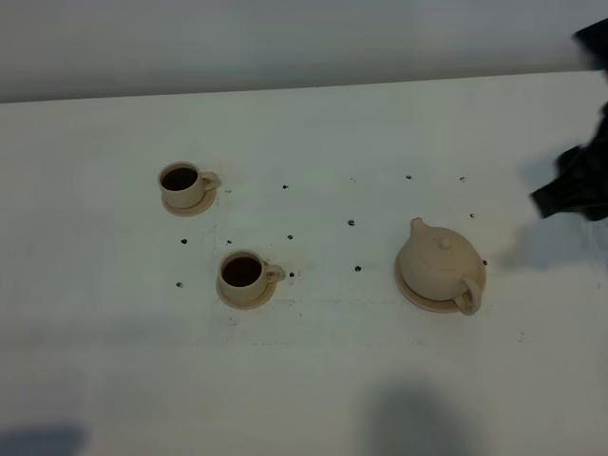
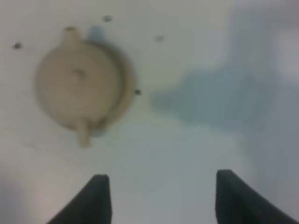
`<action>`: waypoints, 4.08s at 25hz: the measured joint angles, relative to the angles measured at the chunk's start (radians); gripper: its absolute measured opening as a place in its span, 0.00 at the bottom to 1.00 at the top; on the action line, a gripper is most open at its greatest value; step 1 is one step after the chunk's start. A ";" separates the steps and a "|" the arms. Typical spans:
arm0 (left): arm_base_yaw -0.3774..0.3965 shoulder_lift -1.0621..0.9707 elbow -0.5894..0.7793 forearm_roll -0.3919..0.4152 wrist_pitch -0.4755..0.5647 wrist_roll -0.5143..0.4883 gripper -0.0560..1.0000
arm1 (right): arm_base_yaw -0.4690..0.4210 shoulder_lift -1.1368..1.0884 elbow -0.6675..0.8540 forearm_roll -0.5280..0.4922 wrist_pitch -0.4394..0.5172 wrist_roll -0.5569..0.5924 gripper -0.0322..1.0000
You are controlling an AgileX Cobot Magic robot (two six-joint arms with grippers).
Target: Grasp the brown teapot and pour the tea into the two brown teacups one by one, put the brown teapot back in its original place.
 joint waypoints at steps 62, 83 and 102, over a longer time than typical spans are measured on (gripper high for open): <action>0.000 0.000 0.000 0.000 0.000 0.000 0.57 | -0.326 -1.309 0.625 0.142 0.077 -0.060 0.22; 0.000 0.000 0.000 0.000 0.000 0.000 0.57 | -0.423 -1.309 0.626 0.139 0.077 -0.065 0.22; 0.000 0.000 0.000 0.000 0.000 0.000 0.57 | -0.423 -1.309 0.626 0.124 0.077 -0.071 0.22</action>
